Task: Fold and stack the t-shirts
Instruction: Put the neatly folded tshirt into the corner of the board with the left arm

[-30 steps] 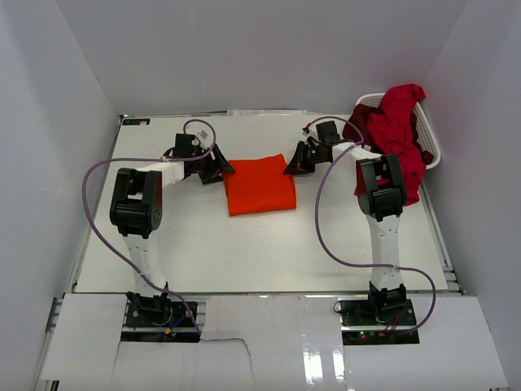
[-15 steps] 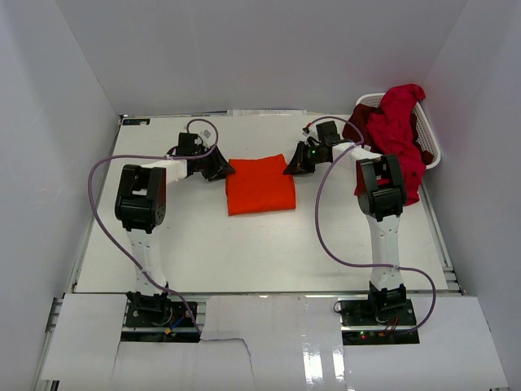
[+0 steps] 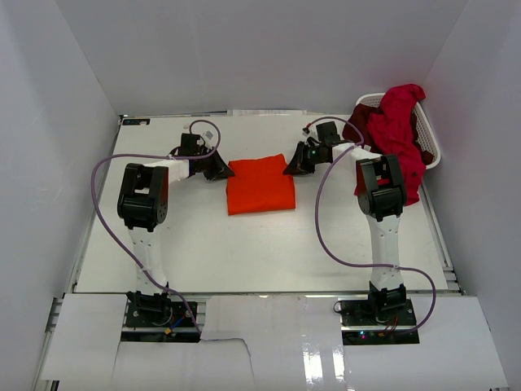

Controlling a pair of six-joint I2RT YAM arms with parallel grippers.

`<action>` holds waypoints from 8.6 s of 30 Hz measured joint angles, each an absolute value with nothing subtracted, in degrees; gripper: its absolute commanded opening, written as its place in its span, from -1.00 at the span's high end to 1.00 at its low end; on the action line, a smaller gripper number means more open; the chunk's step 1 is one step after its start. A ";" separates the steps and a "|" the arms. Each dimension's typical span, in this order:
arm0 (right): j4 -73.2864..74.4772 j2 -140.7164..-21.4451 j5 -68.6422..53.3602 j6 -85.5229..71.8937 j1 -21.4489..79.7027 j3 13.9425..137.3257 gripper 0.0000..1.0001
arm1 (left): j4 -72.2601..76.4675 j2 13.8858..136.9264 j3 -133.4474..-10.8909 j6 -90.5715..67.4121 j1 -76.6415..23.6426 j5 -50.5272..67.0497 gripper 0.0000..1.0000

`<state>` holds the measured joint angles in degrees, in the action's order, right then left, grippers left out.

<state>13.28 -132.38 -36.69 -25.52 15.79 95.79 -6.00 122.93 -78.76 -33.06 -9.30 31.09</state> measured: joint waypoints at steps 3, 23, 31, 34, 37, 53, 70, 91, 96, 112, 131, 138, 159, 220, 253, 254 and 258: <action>12.71 -132.35 -36.53 -25.93 15.73 95.09 0.85 | -6.04 122.93 -78.76 -32.97 -9.30 30.92 0.81; 6.92 -128.86 -36.32 -30.74 13.21 87.13 0.85 | -4.89 122.78 -78.00 -34.17 -9.34 30.74 0.83; 6.74 -128.84 -38.83 -29.69 13.21 89.52 -0.24 | -5.45 122.85 -78.39 -34.00 -9.32 31.14 0.81; 6.74 -128.84 -38.96 -28.80 13.21 89.82 -0.29 | -6.46 123.35 -79.46 -33.89 -9.34 31.38 0.81; 6.66 -128.84 -39.38 -27.53 13.21 89.86 -0.30 | -7.53 123.79 -80.51 -33.63 -9.34 31.40 0.81; 13.76 -116.44 -28.03 -18.76 10.41 84.73 -0.31 | -15.70 130.28 -93.73 -29.87 -8.38 30.94 0.81; 20.32 -96.88 -27.27 -14.17 9.87 70.22 -0.31 | -19.75 137.36 -108.16 -16.86 -0.58 25.93 0.81; 19.35 -87.68 -30.85 -15.22 14.74 59.13 -0.31 | -12.69 142.76 -117.08 9.13 3.60 10.79 0.38; 18.85 -87.68 -31.18 -15.46 16.23 57.89 -0.31 | -10.87 143.20 -117.12 9.89 5.61 13.04 1.00; 21.39 -86.43 -30.94 -15.66 17.72 56.97 -0.31 | -6.00 150.85 -125.51 4.51 16.67 25.56 1.00; 24.27 -86.46 -30.17 -15.99 18.26 57.49 -0.31 | 4.99 153.56 -126.54 9.52 17.67 17.04 0.11; 24.18 -86.46 -30.17 -16.03 18.46 55.99 -0.32 | 7.84 153.56 -126.15 6.90 18.79 14.28 -0.34; 22.28 -85.52 -31.81 -16.38 18.70 52.53 -0.31 | 15.31 142.08 -113.12 -4.36 15.84 21.08 1.00; 27.73 -86.04 -33.34 -15.20 18.90 60.40 -0.32 | 45.39 145.01 -92.09 7.84 15.29 24.97 1.00; 28.73 -87.94 -33.34 -16.29 20.32 62.63 -0.33 | 42.61 143.17 -97.12 5.34 15.79 25.23 1.00; 28.71 -87.74 -33.36 -16.27 20.32 62.54 -0.33 | 42.35 142.17 -96.75 5.43 15.53 25.15 1.00; 28.77 -87.18 -33.34 -16.27 20.32 62.04 -0.33 | 42.44 137.78 -94.87 5.93 14.44 24.29 1.00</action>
<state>28.77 -87.18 -33.34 -16.27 20.32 62.04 42.44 137.78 -94.87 5.93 14.44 24.29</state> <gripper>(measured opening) 0.667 0.024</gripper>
